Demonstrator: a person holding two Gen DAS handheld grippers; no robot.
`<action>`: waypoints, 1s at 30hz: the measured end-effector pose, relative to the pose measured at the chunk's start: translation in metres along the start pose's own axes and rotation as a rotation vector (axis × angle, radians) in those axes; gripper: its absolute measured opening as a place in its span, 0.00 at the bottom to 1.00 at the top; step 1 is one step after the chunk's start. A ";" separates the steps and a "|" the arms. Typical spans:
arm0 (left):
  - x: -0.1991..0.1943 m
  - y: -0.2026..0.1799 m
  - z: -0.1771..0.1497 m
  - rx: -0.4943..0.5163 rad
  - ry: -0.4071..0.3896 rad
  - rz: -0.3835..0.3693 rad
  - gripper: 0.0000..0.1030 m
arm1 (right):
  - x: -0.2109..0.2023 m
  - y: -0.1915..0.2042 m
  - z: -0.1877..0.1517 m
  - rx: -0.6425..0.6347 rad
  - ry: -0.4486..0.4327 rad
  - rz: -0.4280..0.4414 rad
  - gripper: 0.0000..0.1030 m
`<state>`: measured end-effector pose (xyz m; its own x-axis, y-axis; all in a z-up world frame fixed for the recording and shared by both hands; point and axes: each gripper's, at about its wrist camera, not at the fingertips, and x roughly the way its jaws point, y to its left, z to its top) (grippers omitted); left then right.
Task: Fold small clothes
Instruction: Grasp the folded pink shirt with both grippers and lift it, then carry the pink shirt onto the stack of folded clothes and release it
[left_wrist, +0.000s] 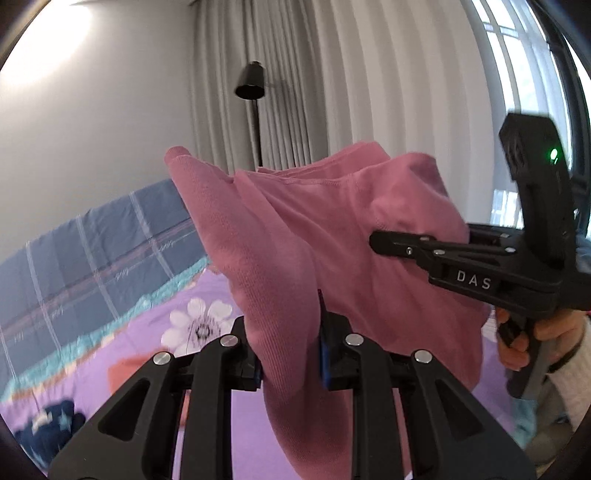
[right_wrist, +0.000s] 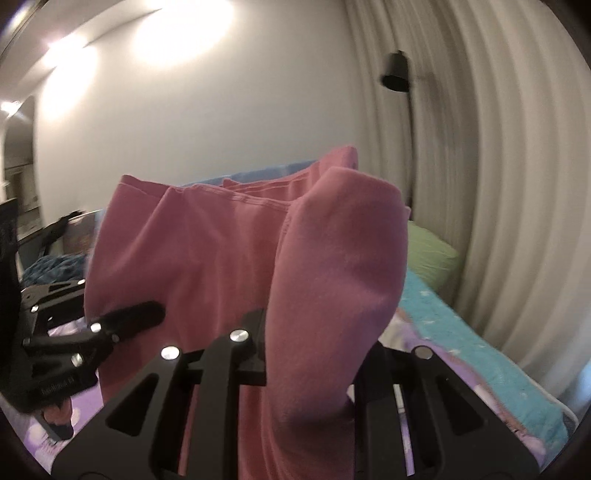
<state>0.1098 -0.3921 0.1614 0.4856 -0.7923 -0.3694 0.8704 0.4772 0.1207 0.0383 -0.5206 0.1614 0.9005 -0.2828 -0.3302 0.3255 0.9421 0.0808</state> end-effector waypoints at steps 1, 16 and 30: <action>0.013 0.001 0.003 0.004 0.003 0.003 0.21 | 0.008 -0.011 0.004 0.001 -0.003 -0.026 0.18; 0.253 0.034 -0.110 0.018 0.388 0.237 0.59 | 0.253 -0.103 -0.090 0.048 0.342 -0.504 0.68; 0.263 0.023 -0.160 -0.006 0.359 0.196 0.62 | 0.276 -0.122 -0.160 0.134 0.483 -0.517 0.74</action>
<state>0.2444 -0.5292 -0.0802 0.5821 -0.5041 -0.6380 0.7634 0.6089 0.2155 0.2014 -0.6847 -0.0900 0.4033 -0.5464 -0.7340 0.7362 0.6702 -0.0945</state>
